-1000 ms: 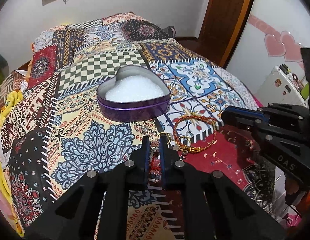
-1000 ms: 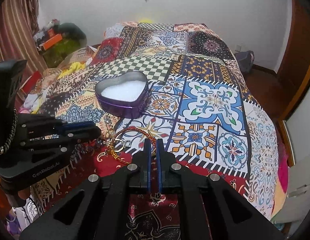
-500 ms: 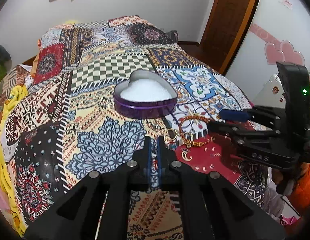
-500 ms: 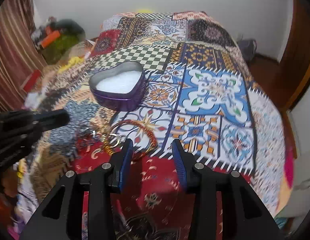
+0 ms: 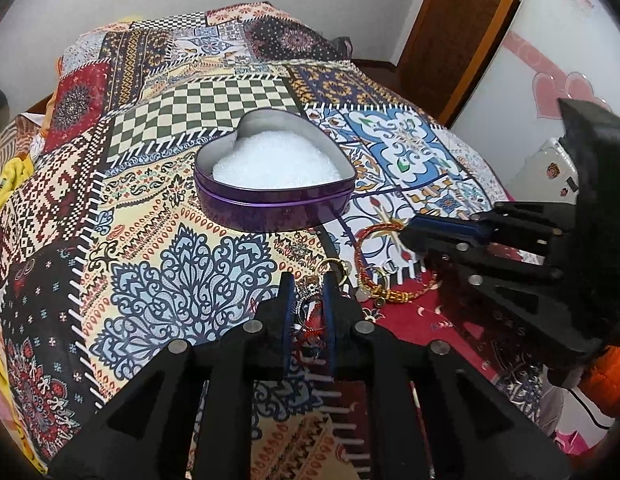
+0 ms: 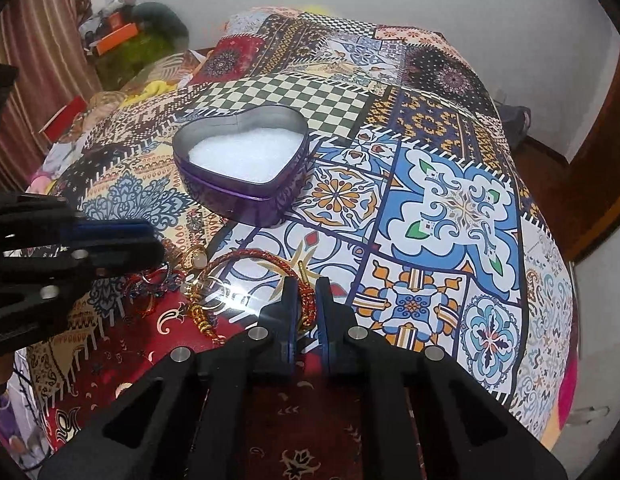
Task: Organize jewelry
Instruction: 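Close the right tool on the orange beaded bracelet and lift it, then carry the bracelet over the purple heart tin and open the right tool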
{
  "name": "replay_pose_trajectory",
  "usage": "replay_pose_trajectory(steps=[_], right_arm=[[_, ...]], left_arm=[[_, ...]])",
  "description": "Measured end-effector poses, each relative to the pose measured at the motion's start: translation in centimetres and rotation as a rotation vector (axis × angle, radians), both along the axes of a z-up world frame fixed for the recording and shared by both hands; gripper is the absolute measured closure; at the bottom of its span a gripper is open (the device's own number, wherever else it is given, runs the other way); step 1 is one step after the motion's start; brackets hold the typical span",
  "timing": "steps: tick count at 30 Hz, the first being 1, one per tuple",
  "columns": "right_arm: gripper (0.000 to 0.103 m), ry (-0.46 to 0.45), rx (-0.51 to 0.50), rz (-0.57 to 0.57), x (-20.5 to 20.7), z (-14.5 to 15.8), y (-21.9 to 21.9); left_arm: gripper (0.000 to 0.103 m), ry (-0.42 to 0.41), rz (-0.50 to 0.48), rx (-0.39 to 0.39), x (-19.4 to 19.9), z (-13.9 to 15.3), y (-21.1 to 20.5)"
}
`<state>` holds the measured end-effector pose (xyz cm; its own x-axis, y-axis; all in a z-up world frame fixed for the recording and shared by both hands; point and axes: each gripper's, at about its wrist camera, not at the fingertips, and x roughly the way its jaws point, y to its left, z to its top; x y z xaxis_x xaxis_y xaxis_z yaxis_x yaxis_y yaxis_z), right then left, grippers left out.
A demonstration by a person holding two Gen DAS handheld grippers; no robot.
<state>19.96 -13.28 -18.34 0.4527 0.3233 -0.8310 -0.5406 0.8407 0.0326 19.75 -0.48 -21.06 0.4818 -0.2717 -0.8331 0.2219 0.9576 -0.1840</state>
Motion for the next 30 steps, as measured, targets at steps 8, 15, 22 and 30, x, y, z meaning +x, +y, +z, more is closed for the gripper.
replay_pose_trajectory(steps=[8, 15, 22, 30], right_arm=[[0.096, 0.008, 0.024, -0.020, 0.0, 0.7, -0.5], [0.096, -0.012, 0.037, -0.030, -0.1, 2.0, -0.8], [0.096, -0.050, 0.063, -0.038, 0.0, 4.0, -0.7], [0.096, -0.113, 0.095, -0.040, 0.3, 6.6, -0.1]], left_arm=[[0.091, 0.008, -0.007, 0.004, 0.6, -0.3, -0.4], [0.091, -0.013, 0.017, -0.013, 0.4, 0.1, -0.1], [0.092, -0.081, 0.041, -0.034, -1.1, 2.8, 1.0], [0.092, -0.178, 0.079, -0.055, -1.9, 6.4, 2.7]])
